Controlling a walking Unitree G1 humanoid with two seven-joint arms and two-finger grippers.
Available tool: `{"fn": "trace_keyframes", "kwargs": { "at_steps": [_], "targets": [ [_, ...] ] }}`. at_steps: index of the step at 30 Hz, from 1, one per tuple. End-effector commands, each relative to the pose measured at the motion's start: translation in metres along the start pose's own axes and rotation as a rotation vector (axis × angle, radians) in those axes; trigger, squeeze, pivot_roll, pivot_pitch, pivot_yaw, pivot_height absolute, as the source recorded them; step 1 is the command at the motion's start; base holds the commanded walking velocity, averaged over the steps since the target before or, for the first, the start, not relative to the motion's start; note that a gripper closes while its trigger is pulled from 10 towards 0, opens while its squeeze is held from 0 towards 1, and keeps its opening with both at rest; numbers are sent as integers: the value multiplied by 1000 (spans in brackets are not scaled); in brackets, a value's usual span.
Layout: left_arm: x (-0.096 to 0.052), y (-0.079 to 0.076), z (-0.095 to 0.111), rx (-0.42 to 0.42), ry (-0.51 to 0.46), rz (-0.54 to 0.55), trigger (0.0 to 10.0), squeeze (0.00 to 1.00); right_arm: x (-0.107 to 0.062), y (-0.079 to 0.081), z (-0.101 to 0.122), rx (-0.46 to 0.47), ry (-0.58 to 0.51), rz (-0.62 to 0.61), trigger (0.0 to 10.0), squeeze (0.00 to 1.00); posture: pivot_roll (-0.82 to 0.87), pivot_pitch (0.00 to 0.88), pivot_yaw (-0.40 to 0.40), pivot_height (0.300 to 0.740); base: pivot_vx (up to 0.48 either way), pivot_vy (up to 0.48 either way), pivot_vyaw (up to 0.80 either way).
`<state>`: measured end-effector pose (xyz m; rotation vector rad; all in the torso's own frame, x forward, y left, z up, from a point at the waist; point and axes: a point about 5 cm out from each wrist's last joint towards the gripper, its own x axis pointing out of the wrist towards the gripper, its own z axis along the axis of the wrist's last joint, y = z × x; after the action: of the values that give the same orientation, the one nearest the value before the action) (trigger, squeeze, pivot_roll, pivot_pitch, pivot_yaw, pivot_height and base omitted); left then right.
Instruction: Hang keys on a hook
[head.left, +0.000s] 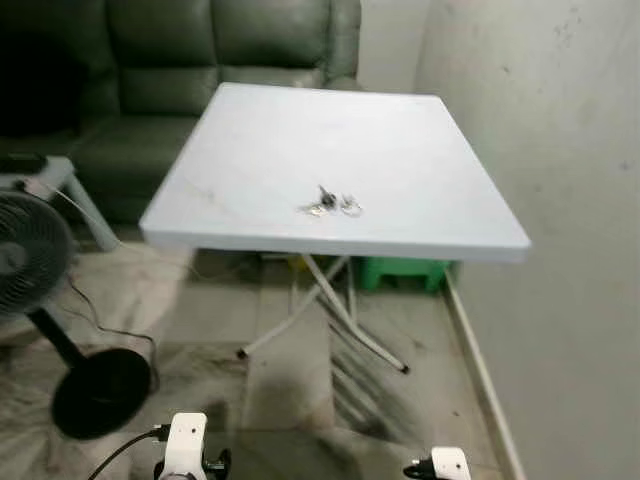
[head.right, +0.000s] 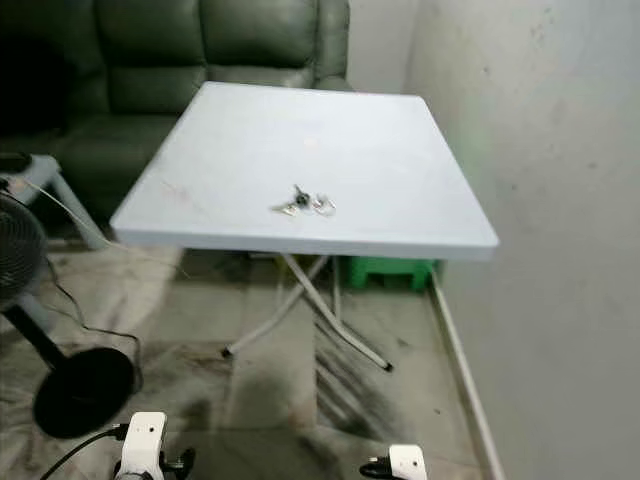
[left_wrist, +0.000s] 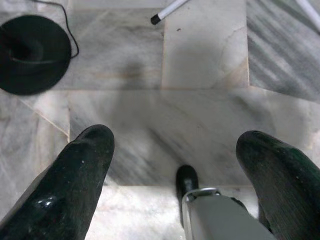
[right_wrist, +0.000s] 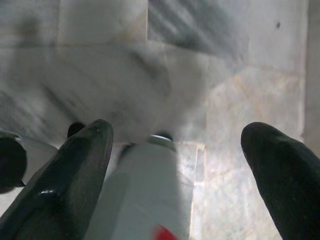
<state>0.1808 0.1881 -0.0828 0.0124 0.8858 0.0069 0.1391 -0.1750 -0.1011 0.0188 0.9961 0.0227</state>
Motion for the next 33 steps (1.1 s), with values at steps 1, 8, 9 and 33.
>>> {"fn": "trace_keyframes", "kwargs": {
  "at_steps": [1,8,9,33],
  "targets": [
    [0,-9,-2,-7,6,-15,10000,0,-3,-11,-6,3,19,-28,10000,0,-21,0,-17,740,0,480,0],
    [0,-9,-4,16,14,-14,10000,0,-3,-12,-6,9,22,-33,10000,0,-23,0,-16,740,0,137,0],
    [0,-9,-4,12,14,-14,10000,0,-3,-12,-6,10,22,-34,10000,0,-23,0,-16,740,0,0,0],
    [-9,-21,128,18,-665,-152,10000,0,-12,-10,134,-24,-672,54,10000,0,-53,0,0,740,0,0,0]
  ]
}}
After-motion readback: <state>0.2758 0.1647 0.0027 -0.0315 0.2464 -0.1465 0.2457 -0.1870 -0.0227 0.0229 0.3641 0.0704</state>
